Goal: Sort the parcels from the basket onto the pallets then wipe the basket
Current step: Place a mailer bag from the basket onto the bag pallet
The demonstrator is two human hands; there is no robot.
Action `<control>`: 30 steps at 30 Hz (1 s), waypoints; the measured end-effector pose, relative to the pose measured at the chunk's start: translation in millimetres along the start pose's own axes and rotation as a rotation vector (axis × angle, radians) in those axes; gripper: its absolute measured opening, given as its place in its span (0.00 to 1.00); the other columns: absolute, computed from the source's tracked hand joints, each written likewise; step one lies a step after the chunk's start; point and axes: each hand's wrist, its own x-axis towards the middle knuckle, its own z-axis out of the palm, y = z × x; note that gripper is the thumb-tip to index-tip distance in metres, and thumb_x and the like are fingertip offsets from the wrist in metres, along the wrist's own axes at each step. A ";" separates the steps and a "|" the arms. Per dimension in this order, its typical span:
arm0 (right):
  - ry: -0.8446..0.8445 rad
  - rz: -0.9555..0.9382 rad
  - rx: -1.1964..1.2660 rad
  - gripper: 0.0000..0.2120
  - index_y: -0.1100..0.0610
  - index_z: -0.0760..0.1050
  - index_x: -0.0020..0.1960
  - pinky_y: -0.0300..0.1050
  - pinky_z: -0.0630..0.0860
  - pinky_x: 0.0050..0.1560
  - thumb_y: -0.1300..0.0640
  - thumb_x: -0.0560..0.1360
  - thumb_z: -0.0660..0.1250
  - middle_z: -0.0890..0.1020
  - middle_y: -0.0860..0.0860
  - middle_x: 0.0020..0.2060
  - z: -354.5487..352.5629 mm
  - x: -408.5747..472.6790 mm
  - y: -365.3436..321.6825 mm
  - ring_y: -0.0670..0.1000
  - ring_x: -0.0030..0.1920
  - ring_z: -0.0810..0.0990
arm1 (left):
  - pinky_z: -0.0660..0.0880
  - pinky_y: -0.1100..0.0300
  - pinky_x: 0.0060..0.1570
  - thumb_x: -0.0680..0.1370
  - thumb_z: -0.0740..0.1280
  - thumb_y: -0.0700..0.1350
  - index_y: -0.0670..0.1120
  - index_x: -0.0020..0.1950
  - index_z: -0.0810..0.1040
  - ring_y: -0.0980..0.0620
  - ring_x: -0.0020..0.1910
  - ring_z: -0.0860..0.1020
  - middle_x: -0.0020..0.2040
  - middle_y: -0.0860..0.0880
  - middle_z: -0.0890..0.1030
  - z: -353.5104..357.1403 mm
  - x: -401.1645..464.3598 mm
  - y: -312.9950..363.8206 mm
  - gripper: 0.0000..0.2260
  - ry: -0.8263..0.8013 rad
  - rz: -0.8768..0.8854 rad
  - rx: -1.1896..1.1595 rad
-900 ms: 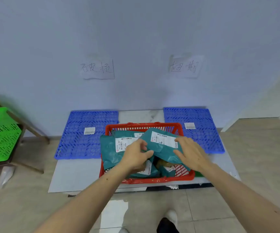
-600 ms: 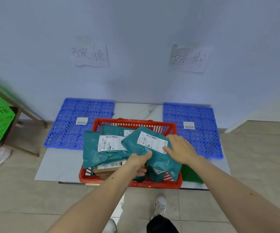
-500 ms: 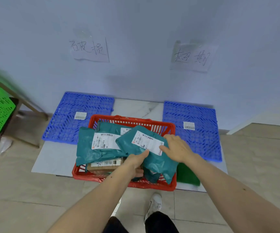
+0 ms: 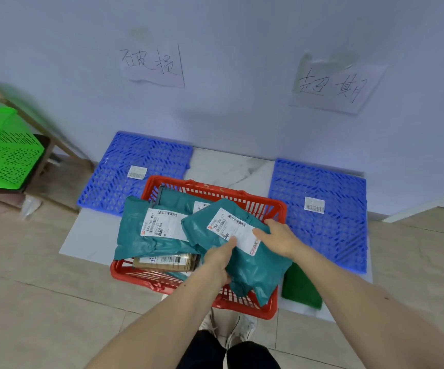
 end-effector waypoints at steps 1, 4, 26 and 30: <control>0.004 0.002 0.014 0.24 0.53 0.74 0.62 0.56 0.74 0.63 0.37 0.76 0.61 0.79 0.53 0.60 -0.8 0.1 -1.1 0.58 0.63 0.75 | 0.69 0.48 0.50 0.79 0.68 0.48 0.45 0.65 0.70 0.40 0.65 0.74 0.68 0.43 0.74 0.9 -1.2 2.0 0.17 -0.002 0.001 -0.002; 0.020 0.003 0.085 0.13 0.51 0.76 0.50 0.46 0.77 0.49 0.42 0.77 0.64 0.81 0.50 0.50 -5.3 -4.8 -7.4 0.52 0.52 0.79 | 0.72 0.48 0.50 0.79 0.69 0.47 0.46 0.58 0.71 0.43 0.55 0.76 0.62 0.43 0.78 3.2 1.4 6.3 0.12 -0.014 0.015 -0.011; 0.014 0.002 0.940 0.13 0.56 0.75 0.55 0.53 0.81 0.53 0.61 0.73 0.75 0.85 0.56 0.51 -37.0 -41.4 -14.5 0.56 0.50 0.85 | 0.81 0.50 0.47 0.71 0.78 0.44 0.44 0.63 0.74 0.46 0.52 0.83 0.55 0.46 0.83 2.0 1.5 30.1 0.24 -0.154 0.387 0.013; 0.036 -0.011 0.950 0.16 0.56 0.77 0.59 0.55 0.81 0.56 0.60 0.73 0.75 0.86 0.55 0.52 -37.0 -41.2 -15.2 0.56 0.51 0.86 | 0.81 0.54 0.41 0.71 0.78 0.44 0.43 0.62 0.75 0.46 0.50 0.83 0.54 0.45 0.84 3.0 5.4 37.2 0.22 -0.180 0.404 0.028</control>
